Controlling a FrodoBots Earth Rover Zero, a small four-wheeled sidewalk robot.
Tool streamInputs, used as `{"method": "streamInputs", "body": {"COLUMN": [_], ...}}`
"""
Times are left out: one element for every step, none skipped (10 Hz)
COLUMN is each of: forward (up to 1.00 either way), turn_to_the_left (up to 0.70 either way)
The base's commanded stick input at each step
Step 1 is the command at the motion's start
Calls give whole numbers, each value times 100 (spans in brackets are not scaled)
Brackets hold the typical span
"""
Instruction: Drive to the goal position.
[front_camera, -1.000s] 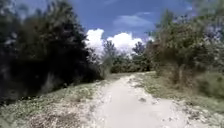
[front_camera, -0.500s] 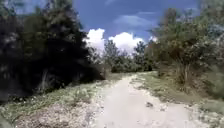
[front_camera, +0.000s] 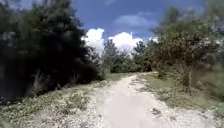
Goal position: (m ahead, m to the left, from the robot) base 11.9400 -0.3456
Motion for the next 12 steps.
{"method": "streamInputs", "body": {"forward": [50, 50, 50, 50, 50, 50, 50, 50, 50, 50, 50, 50], "turn_to_the_left": [0, 0, 0, 0, 0, 0, 0, 0, 0, 0, 0, 0]}}
